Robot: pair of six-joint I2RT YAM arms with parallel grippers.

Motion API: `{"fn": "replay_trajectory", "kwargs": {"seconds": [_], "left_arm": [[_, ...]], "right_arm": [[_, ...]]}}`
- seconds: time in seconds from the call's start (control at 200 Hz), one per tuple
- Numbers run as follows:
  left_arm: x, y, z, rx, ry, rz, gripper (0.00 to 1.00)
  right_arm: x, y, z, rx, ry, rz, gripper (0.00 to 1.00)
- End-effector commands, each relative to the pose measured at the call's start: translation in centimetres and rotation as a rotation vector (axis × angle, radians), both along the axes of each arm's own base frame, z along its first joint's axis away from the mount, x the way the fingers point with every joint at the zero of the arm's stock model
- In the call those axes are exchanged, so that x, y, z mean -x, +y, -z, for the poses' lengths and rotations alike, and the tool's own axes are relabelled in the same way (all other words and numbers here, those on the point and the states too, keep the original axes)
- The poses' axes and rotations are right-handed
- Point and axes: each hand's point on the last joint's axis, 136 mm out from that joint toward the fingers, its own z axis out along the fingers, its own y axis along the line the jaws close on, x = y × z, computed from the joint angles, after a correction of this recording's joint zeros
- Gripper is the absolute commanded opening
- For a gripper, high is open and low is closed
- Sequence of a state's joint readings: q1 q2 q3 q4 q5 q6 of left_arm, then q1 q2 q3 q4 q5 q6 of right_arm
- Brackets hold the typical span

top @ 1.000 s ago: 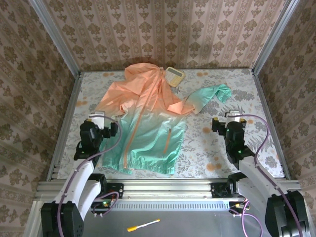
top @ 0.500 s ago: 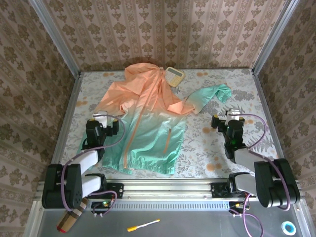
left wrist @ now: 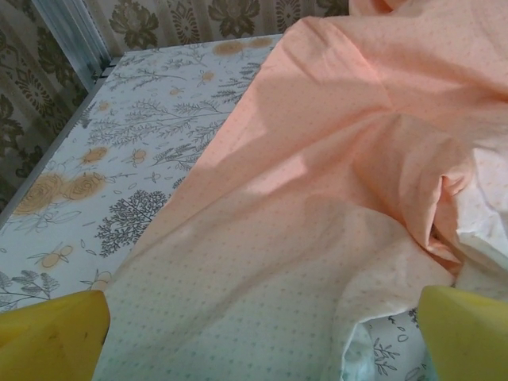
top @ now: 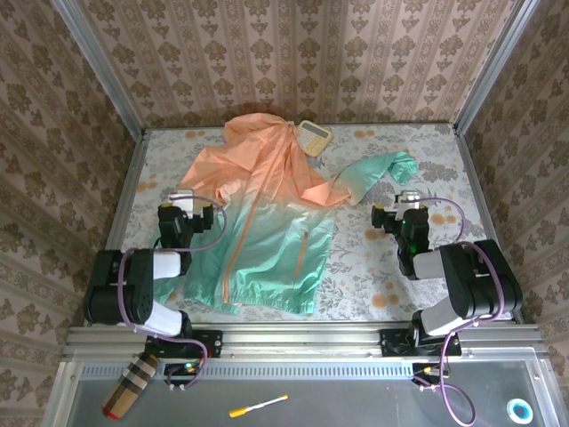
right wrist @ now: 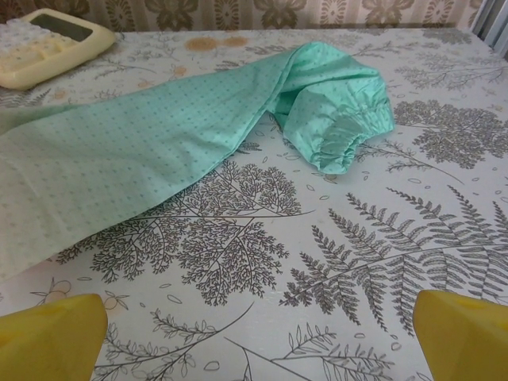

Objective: Zip up the jacket

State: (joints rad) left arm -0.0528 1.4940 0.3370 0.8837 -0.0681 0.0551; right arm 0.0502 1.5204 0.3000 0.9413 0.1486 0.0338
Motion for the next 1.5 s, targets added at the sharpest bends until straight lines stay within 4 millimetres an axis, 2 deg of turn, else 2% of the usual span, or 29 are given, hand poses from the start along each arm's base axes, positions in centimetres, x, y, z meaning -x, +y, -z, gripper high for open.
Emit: {"fn": "replay_trajectory", "kwargs": {"seconds": [0.0,0.07,0.31,1.495], "left_arm": [[-0.6,0.2,-1.1,-0.018,-0.097,0.001,1.00],[-0.6,0.4,-1.0,-0.014,-0.087,-0.007,1.00],[-1.6,1.0,-0.9,-0.019,-0.040,-0.046,1.00],[-1.6,1.0,-0.7,-0.020,-0.034,-0.041,1.00]], "right_arm": [[-1.7,-0.1,-1.9,0.006,-0.043,0.008,1.00],[-2.3,-0.1,-1.8,0.004,-0.015,0.007,1.00],[-2.3,-0.2,-1.7,-0.006,-0.015,0.003,1.00],[-2.3,-0.2,-1.7,-0.007,-0.014,0.003,1.00]]}}
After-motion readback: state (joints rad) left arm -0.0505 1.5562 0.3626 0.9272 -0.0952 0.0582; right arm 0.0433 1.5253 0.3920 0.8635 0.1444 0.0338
